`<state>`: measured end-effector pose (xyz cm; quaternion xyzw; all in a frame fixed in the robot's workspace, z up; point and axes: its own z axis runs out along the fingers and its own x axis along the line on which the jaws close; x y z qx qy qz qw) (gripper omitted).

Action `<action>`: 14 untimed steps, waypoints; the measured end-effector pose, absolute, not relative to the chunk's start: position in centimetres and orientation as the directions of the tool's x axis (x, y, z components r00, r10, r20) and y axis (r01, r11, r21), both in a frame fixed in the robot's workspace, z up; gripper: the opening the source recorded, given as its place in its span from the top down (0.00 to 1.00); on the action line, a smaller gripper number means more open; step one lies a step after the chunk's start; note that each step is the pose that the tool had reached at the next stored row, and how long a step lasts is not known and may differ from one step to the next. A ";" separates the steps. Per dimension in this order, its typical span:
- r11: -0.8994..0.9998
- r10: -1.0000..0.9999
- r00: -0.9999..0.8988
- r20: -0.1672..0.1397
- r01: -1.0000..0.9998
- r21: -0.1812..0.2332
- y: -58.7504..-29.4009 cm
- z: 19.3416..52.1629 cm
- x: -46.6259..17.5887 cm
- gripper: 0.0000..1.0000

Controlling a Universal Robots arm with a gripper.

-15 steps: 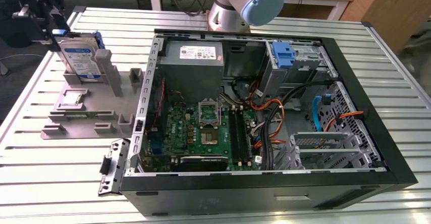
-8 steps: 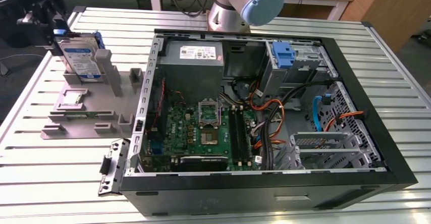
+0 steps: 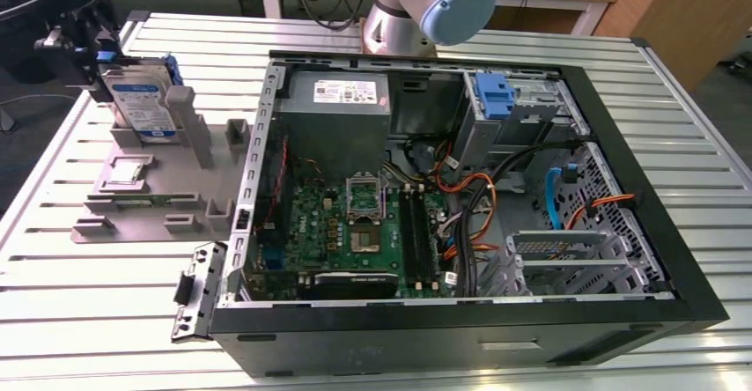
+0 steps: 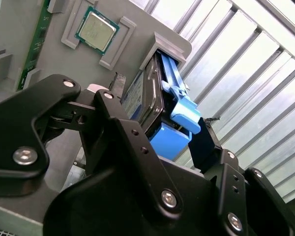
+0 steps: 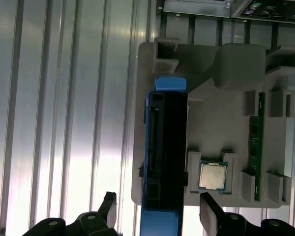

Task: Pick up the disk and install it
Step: 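Pick up the disk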

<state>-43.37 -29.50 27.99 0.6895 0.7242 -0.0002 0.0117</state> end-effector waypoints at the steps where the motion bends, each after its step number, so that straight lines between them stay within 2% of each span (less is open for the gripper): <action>1: 0.049 0.999 -0.049 -0.017 0.999 0.016 -29.5 28.0 -43.4 0.24; 8: 0.049 0.999 -0.049 -0.017 0.999 0.016 -29.5 28.0 -43.4 0.25; 9: 0.049 0.999 -0.049 -0.017 0.999 0.016 -29.5 28.0 -43.4 0.32; 14: 0.048 0.999 -0.048 -0.018 0.999 0.016 -29.4 28.0 -43.4 0.33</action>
